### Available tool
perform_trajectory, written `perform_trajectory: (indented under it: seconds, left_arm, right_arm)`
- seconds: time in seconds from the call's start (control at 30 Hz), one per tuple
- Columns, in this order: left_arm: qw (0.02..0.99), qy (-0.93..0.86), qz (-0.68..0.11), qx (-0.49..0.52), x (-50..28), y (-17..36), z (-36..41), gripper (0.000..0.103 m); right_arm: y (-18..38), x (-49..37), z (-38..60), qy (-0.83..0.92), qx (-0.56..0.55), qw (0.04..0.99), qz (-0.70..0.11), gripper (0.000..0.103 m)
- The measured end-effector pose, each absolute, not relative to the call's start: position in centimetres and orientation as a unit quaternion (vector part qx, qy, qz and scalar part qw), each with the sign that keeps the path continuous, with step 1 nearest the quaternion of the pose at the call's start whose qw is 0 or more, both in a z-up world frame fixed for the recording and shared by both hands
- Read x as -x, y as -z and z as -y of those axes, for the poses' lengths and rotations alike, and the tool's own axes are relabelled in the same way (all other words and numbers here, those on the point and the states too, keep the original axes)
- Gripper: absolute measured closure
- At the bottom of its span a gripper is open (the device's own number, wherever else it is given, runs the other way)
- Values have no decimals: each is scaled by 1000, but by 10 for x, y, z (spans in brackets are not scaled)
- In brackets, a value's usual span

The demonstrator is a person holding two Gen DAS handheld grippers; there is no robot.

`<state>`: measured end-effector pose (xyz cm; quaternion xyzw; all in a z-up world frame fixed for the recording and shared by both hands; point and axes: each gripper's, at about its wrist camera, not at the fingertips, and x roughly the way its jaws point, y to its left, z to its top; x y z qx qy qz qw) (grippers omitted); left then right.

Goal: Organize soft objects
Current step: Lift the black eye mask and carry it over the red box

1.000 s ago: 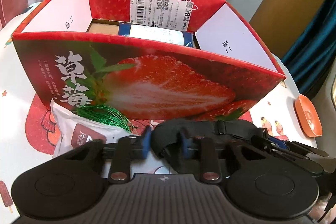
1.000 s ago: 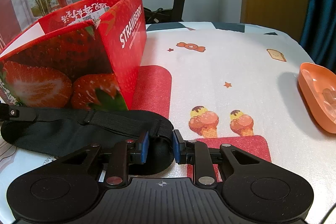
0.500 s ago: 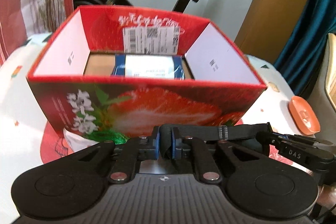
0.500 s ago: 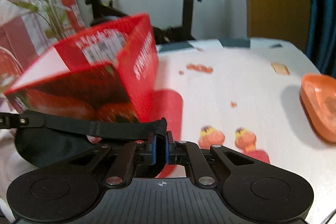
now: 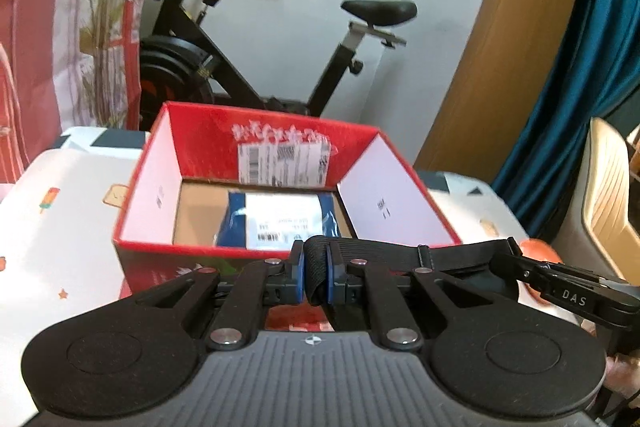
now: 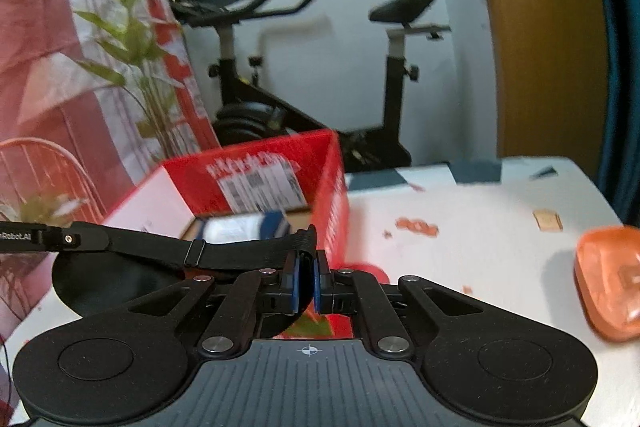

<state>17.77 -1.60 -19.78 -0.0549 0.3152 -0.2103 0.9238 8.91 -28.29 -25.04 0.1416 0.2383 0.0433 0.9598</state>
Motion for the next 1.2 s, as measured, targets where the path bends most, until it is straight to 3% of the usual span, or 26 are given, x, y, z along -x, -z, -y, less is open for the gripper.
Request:
perform_trajectory:
  seconds: [0.53, 0.9, 1.2]
  left_arm:
    - [958, 137, -253, 15, -249, 160, -5, 94]
    - [924, 140, -354, -34, -307, 211, 12, 94]
    - [925, 151, -345, -61, -311, 220, 18, 94]
  right_arm:
    - [192, -183, 236, -92, -39, 979, -179, 97]
    - [243, -251, 204, -75, 7, 950, -303, 97]
    - [258, -256, 196, -78, 17, 942, -327, 97]
